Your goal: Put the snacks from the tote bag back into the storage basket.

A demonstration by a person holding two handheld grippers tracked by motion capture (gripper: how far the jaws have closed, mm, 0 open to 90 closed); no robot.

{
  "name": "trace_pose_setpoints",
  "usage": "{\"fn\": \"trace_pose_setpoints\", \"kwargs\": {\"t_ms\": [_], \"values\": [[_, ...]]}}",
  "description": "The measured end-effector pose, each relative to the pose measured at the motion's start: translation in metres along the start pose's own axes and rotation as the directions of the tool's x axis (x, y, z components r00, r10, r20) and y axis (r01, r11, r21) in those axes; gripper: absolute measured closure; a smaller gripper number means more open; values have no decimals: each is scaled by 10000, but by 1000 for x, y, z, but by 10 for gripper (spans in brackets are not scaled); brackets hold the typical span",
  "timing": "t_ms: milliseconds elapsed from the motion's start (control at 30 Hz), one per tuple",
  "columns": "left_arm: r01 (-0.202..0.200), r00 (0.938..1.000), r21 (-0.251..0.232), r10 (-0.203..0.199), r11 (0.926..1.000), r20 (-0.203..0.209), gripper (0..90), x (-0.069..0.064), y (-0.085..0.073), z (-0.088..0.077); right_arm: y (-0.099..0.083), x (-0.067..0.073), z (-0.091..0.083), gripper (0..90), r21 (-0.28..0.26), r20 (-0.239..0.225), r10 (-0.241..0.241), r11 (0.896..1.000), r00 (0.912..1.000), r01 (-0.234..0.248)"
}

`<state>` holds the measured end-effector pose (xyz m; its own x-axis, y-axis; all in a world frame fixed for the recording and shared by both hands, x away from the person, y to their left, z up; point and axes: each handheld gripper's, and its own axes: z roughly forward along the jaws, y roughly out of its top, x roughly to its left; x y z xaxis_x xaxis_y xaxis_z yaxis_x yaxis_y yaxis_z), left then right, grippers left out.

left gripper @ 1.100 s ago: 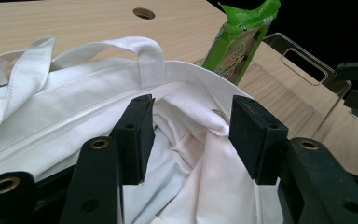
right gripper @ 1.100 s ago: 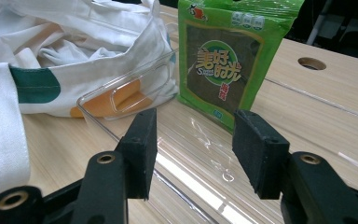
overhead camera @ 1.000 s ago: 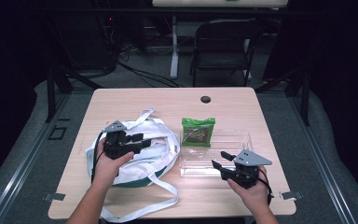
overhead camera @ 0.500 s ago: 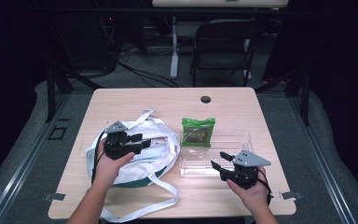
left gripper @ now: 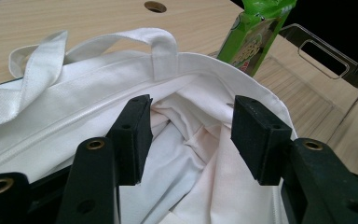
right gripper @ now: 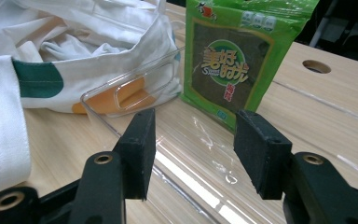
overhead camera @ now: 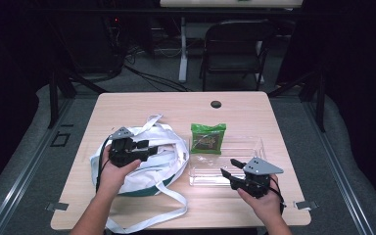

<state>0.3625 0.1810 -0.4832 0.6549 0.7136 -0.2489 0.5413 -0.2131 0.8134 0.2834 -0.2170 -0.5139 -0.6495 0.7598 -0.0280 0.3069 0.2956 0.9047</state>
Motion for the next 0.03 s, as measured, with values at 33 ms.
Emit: {"fn": "trace_pose_setpoints", "kwargs": {"t_ms": [33], "values": [[1,10000,-14,-1,10000,-3,479,0,0,-1,1,-1,0,481,8,28,-17,10000,10000,17]]}}
